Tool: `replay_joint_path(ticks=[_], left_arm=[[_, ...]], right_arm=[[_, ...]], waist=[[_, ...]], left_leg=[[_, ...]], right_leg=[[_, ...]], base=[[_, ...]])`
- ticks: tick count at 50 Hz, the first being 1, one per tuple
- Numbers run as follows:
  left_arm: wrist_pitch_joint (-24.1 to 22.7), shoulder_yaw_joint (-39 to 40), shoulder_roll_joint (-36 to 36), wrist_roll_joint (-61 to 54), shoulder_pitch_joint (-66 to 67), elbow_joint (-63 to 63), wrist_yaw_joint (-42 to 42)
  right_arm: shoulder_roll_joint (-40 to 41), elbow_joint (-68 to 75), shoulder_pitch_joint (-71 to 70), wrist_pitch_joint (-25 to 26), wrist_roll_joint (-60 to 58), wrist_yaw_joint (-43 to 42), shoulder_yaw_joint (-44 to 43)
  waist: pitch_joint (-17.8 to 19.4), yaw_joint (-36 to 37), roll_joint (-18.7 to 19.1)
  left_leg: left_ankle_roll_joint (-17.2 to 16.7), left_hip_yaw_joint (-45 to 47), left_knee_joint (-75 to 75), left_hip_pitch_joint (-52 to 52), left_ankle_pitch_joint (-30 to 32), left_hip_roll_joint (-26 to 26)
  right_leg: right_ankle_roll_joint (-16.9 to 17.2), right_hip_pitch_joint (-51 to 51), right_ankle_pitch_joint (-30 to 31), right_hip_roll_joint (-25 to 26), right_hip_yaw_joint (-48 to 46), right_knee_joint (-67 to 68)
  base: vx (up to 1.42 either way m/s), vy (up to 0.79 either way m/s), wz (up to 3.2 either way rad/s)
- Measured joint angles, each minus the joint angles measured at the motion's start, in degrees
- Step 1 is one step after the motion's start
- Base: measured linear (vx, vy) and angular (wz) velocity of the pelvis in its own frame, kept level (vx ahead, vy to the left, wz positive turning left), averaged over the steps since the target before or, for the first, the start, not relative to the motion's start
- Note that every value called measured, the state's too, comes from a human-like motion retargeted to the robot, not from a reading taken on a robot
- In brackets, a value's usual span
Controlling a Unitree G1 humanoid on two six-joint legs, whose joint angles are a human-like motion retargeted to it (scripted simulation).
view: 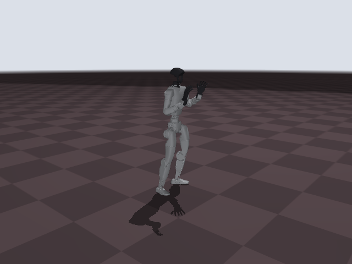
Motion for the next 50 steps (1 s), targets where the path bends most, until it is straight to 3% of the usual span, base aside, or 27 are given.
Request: replay_joint_path(ticks=[13, 22, 29, 35, 38, 40, 43, 45, 47, 50], left_arm=[[-2.0, -0.6, -4.7, -5.0, 2.8, 0.7, 0.1], [-2.6, -0.1, -4.6, -7.0, 2.8, 1.5, -2.1], [-2.7, -1.2, -4.4, -5.1, 0.1, 2.7, -3.7], [-0.3, -1.9, -2.0, -1.2, -7.7, 3.4, -2.8], [2.1, -0.9, -0.3, -0.1, -14.8, 3.9, -3.0], [3.7, 0.7, 1.6, 0.6, -19.8, 4.3, -3.1], [5.5, 3.5, 5.9, 0.9, -27.3, 4.6, -3.1], [6.9, 3.8, 9.9, 0.9, -33.4, 5.5, -4.0], [8.1, 1.2, 13.4, 0.9, -39.9, 7.9, -6.2], [9.4, -7.4, 16.7, -0.9, -52.3, 15.7, -10.1]], right_arm=[[-2.5, -1.1, 6.1, -1.9, 4.7, 1.1, 1.8], [-2.6, -1.8, 4.8, -1.7, 3.8, -0.5, 2.6], [-2.2, 1.4, 1.7, -1.5, 4.0, 1.0, 2.9], [-3.4, 2.0, -4.9, 0.0, 1.2, -0.8, 1.7], [-6.8, 1.5, -12.0, 0.7, 2.0, -0.4, -1.0], [-9.5, 1.3, -18.0, 0.7, 3.4, 0.1, -3.1], [-13.4, 1.5, -26.8, 1.7, 3.5, -0.2, -4.5], [-16.4, 3.1, -32.5, 2.9, 3.1, -0.8, -4.0], [-20.4, 6.1, -35.9, 4.3, 2.7, -1.0, -2.9], [-28.6, 13.9, -40.7, 7.3, 2.6, -0.9, 1.1]], waist=[[-3.7, 0.2, -0.9], [1.0, -0.1, 0.5], [7.0, -1.7, 2.0], [16.3, -3.1, 4.5], [19.6, -1.7, 3.0], [19.7, -0.9, 1.1], [16.1, 0.0, -3.0], [11.6, -0.1, -6.2], [5.8, -1.0, -8.9], [-2.7, -3.0, -11.3]], left_leg=[[0.6, 2.8, -2.0, 0.0, -0.3, 0.5], [0.3, 5.0, -2.3, -0.9, 0.4, 1.3], [-0.1, 5.8, 3.7, -4.8, -0.1, 2.9], [-1.9, 4.1, 19.6, -9.4, -4.6, 8.2], [-0.2, 4.3, 33.3, -13.2, -9.9, 10.9], [0.6, 4.4, 42.0, -15.9, -13.2, 13.2], [1.5, 5.9, 44.3, -16.5, -13.8, 15.3], [2.0, 7.5, 38.0, -14.9, -9.7, 15.3], [1.9, 7.9, 24.7, -10.8, -0.2, 13.2], [-1.5, 0.1, 3.4, -3.6, 17.5, 6.4]], right_leg=[[0.4, -1.1, 0.8, 1.2, 2.2, -3.2], [0.9, -4.2, 1.1, 1.9, 4.9, -2.1], [0.7, -6.7, -0.4, 1.8, 6.2, -0.6], [-5.6, -11.1, -11.0, 1.7, 6.7, 15.7], [-8.1, -19.6, -19.5, -0.2, 9.8, 36.2], [-8.7, -24.7, -23.9, -1.0, 11.4, 47.5], [-8.6, -28.0, -26.3, -0.2, 12.2, 51.9], [-8.1, -27.0, -24.1, 1.3, 11.3, 46.4], [-6.9, -21.6, -15.7, 3.8, 9.2, 32.8], [-2.6, -8.6, 8.4, 9.4, 8.8, 5.1]], base=[[0.04, -0.01, -0.13], [-0.05, -0.04, -0.23], [-0.09, -0.06, -0.1], [-0.11, -0.13, -0.02], [-0.07, -0.21, -0.45], [0.04, -0.28, -0.5], [0.15, -0.41, -0.49], [0.25, -0.56, -0.27], [0.31, -0.67, -0.03], [0.3, -0.7, 0.25]])
